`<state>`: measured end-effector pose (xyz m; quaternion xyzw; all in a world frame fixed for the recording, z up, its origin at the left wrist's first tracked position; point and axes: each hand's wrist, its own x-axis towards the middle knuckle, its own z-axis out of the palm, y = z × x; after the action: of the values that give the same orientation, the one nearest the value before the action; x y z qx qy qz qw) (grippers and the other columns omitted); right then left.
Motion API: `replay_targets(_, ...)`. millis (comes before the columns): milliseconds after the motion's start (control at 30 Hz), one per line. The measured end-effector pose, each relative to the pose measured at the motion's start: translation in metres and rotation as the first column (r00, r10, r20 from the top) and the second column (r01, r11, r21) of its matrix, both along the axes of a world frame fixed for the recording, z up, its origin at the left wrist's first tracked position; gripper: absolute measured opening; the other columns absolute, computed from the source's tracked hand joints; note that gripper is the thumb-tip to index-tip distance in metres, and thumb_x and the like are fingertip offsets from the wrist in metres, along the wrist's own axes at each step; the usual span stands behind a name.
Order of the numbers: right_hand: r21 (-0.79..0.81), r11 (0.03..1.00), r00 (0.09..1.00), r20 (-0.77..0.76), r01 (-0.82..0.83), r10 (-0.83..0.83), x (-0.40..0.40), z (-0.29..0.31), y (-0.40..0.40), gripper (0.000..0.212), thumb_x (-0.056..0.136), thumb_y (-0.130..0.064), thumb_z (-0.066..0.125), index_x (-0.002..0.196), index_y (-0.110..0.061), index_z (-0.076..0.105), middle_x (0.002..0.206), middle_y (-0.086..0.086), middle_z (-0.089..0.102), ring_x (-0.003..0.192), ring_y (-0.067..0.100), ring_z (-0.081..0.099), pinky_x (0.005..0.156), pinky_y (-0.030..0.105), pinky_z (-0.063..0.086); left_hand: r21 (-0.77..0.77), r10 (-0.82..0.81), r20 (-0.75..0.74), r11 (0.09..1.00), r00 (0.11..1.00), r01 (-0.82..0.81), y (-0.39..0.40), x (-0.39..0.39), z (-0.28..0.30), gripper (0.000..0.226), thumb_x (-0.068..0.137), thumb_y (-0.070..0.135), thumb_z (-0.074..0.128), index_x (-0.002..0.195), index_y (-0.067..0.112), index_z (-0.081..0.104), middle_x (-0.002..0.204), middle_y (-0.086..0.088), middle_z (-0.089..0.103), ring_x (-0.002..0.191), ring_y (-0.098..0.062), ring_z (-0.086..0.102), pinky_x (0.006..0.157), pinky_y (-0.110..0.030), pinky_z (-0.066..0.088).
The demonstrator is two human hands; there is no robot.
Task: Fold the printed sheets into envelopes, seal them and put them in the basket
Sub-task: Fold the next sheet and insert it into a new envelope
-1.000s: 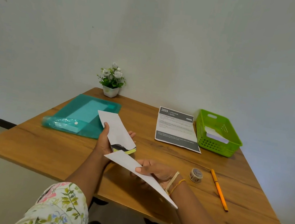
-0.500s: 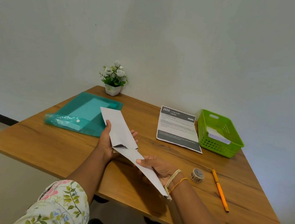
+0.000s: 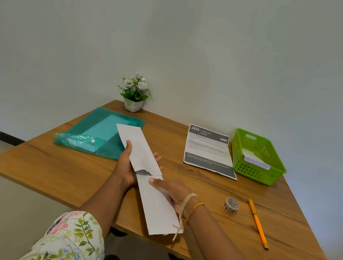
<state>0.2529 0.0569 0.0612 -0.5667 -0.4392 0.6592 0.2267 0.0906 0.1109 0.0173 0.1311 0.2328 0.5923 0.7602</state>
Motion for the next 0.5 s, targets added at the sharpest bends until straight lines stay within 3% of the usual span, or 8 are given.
replay_targets(100,-0.272,0.945,0.969,-0.211,-0.184,0.128,0.008,0.006,-0.001,0.042,0.082,-0.02,0.073,0.116,-0.01,0.052,0.105,0.012,0.067,0.102,0.026,0.066,0.084,0.039,0.057,-0.022,0.01,0.034,1.0,0.999,-0.009,0.0,-0.001,-0.001,0.086,0.082,0.075,0.044,0.138,0.01,0.042,0.129,-0.021,0.06,0.118,-0.04,0.058,0.086,-0.06,0.052)
replay_targets(200,-0.283,0.901,0.938,-0.206,-0.329,0.278,0.023,0.012,0.003,0.034,0.087,-0.008,0.066,0.117,-0.006,0.052,0.107,0.014,0.067,0.102,0.027,0.067,0.075,0.037,0.06,-0.034,0.006,0.079,0.999,0.997,-0.004,-0.001,-0.001,0.0,0.086,0.082,0.076,0.042,0.131,0.005,0.047,0.128,-0.022,0.06,0.12,-0.041,0.055,0.079,-0.059,0.055)
replay_targets(333,-0.144,0.979,0.99,-0.039,-0.142,0.138,0.014,0.021,0.009,0.01,0.09,-0.01,0.062,0.094,-0.002,0.056,0.082,0.01,0.064,0.071,0.017,0.063,0.058,0.024,0.054,-0.038,0.059,0.077,0.998,0.995,-0.056,-0.004,0.001,0.003,0.075,0.085,0.071,0.045,0.117,0.004,0.052,0.12,-0.024,0.064,0.114,-0.041,0.058,0.084,-0.059,0.049)
replay_targets(400,-0.142,0.99,0.992,-0.125,-0.011,-0.007,0.003,0.018,0.013,0.01,0.092,-0.01,0.06,0.087,-0.002,0.056,0.068,0.007,0.064,0.054,0.012,0.063,0.051,0.02,0.052,-0.039,0.086,0.077,0.996,0.993,-0.083,-0.003,0.001,0.003,0.071,0.086,0.068,0.048,0.123,0.007,0.048,0.125,-0.025,0.061,0.115,-0.041,0.059,0.083,-0.062,0.052)
replay_targets(433,-0.145,0.989,0.985,-0.169,0.02,-0.045,-0.003,0.016,0.015,0.011,0.093,-0.01,0.059,0.086,-0.002,0.055,0.065,0.007,0.064,0.051,0.011,0.062,0.048,0.019,0.052,-0.038,0.088,0.072,0.996,0.994,-0.086,-0.002,0.001,0.002,0.072,0.086,0.067,0.049,0.127,0.007,0.046,0.126,-0.025,0.06,0.114,-0.042,0.059,0.082,-0.063,0.052)
replay_targets(500,-0.125,0.992,0.991,-0.136,-0.005,-0.012,-0.01,0.012,0.016,0.013,0.093,-0.016,0.06,0.089,-0.005,0.055,0.074,0.008,0.065,0.061,0.014,0.063,0.051,0.021,0.052,-0.039,0.077,0.057,0.996,0.995,-0.075,-0.004,0.0,0.003,0.075,0.086,0.068,0.048,0.13,0.007,0.045,0.125,-0.025,0.061,0.113,-0.042,0.061,0.078,-0.062,0.054)
